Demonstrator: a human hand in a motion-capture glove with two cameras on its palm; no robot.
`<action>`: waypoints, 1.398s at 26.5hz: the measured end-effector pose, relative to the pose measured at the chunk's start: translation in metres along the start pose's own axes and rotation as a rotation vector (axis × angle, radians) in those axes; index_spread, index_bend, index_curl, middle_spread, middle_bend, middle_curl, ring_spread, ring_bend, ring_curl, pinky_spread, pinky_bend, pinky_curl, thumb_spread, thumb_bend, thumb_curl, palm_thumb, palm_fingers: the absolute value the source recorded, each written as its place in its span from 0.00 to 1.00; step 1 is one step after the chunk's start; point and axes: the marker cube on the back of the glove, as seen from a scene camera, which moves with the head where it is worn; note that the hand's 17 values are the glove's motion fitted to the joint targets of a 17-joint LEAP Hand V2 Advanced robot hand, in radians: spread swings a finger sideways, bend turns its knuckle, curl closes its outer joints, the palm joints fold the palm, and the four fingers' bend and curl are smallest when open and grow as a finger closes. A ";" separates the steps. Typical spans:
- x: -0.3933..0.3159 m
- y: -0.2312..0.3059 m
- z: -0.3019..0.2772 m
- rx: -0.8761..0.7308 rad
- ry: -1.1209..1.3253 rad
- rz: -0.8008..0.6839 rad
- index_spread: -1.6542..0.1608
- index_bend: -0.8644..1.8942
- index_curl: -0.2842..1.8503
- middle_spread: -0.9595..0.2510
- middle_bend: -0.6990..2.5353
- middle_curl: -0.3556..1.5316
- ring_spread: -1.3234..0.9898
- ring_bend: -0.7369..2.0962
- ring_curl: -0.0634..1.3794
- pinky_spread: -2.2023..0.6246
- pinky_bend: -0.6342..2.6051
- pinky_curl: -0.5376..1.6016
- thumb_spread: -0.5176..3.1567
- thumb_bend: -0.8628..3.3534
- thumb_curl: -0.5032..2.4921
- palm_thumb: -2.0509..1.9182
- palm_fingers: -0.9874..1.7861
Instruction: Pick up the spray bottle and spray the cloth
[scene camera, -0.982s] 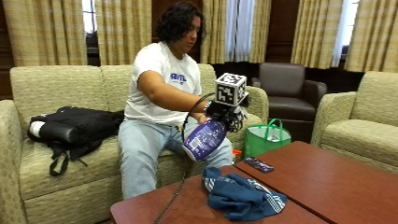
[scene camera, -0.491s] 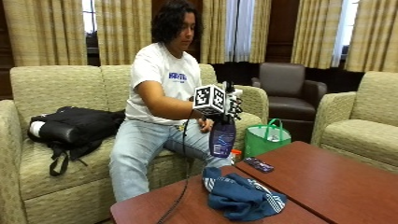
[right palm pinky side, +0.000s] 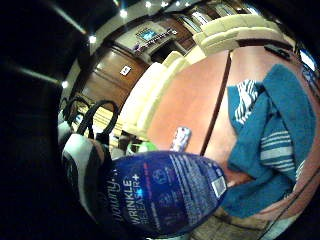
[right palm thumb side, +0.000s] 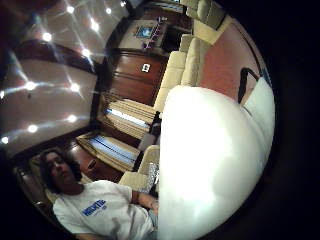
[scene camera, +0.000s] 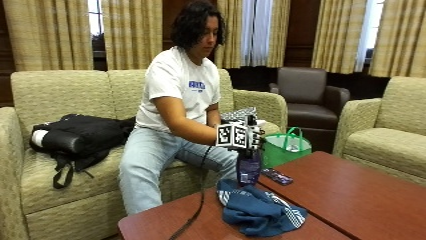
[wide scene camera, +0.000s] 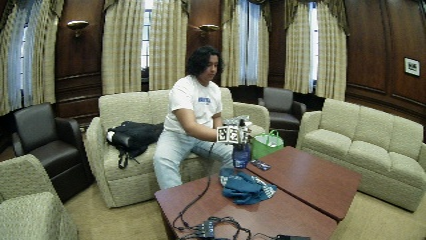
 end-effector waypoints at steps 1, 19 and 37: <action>0.005 0.002 0.005 0.005 0.007 0.001 0.77 0.47 0.41 0.64 0.42 0.47 0.48 0.49 0.36 0.68 0.32 0.44 0.23 0.20 0.45 0.74 0.86; 0.015 0.013 0.008 0.094 0.037 -0.040 0.76 0.46 0.41 0.63 0.42 0.47 0.48 0.49 0.36 0.67 0.32 0.43 0.23 0.20 0.45 0.74 0.86; 0.017 0.013 0.011 0.082 0.030 -0.033 0.76 0.46 0.42 0.62 0.42 0.47 0.48 0.50 0.36 0.67 0.32 0.43 0.23 0.20 0.46 0.73 0.86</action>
